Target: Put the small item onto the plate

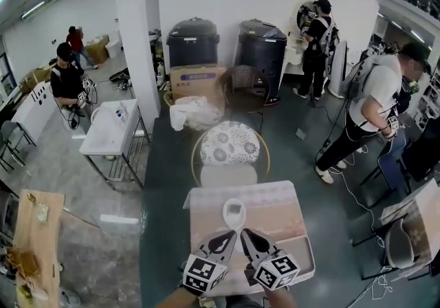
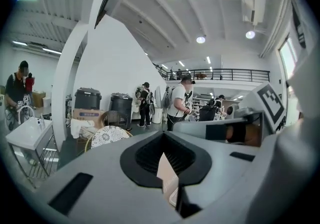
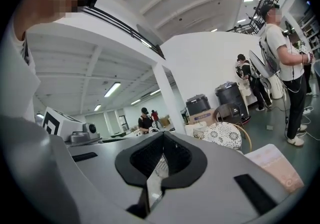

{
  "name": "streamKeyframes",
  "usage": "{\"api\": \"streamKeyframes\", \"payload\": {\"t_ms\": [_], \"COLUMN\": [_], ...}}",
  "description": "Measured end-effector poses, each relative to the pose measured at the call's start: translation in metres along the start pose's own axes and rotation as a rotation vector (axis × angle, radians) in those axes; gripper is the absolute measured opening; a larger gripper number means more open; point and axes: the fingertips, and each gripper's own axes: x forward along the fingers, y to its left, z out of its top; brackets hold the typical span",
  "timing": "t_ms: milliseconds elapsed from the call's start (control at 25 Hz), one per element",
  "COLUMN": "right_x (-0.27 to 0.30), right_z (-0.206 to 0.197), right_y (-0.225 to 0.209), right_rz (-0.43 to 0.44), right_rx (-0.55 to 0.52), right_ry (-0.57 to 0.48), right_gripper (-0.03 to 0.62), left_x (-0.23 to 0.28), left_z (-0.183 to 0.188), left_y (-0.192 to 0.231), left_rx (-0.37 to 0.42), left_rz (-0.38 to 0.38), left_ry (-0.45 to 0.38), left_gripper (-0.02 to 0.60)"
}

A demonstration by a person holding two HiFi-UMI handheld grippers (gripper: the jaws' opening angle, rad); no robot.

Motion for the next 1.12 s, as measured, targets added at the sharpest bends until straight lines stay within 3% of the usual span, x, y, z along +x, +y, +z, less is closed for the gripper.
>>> {"api": "streamKeyframes", "payload": {"t_ms": [480, 1120], "right_x": [-0.030, -0.032], "right_z": [0.019, 0.011], "right_y": [0.041, 0.077], "right_rz": [-0.005, 0.010], "right_rx": [-0.089, -0.115], "right_ry": [-0.049, -0.046], "right_gripper": [0.014, 0.014], "left_x": [-0.045, -0.080], "left_z": [0.024, 0.026], "left_y": [-0.021, -0.013], "left_rx": [0.005, 0.027], "left_rz": [0.020, 0.055], "left_ry": [-0.083, -0.097], "left_gripper": [0.005, 0.005]}}
